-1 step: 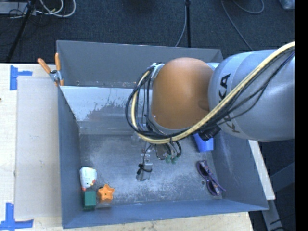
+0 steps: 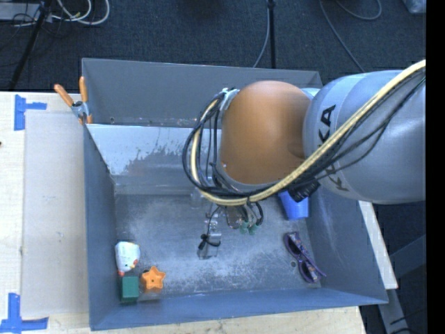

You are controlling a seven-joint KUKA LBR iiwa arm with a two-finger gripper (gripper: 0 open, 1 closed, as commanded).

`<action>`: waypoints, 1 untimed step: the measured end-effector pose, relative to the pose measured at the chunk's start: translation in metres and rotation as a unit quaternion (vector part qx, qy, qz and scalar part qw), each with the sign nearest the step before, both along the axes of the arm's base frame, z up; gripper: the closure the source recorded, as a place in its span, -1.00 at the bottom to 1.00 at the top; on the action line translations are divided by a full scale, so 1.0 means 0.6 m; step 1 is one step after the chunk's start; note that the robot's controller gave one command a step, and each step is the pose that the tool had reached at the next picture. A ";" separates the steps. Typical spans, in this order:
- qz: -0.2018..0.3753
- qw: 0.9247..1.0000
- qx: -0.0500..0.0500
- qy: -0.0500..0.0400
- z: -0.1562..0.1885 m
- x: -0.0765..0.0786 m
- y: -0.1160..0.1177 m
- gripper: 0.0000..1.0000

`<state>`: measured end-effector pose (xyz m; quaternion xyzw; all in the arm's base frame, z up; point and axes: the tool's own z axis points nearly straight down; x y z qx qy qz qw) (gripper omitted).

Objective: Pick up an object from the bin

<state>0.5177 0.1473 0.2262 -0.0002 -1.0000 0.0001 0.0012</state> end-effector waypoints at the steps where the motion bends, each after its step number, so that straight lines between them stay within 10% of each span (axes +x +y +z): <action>1: 0.029 1.000 0.000 -0.002 -0.063 -0.017 0.005 -1.00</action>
Offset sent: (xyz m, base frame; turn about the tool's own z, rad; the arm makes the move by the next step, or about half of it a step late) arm -0.0110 0.0917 -0.0392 -0.5074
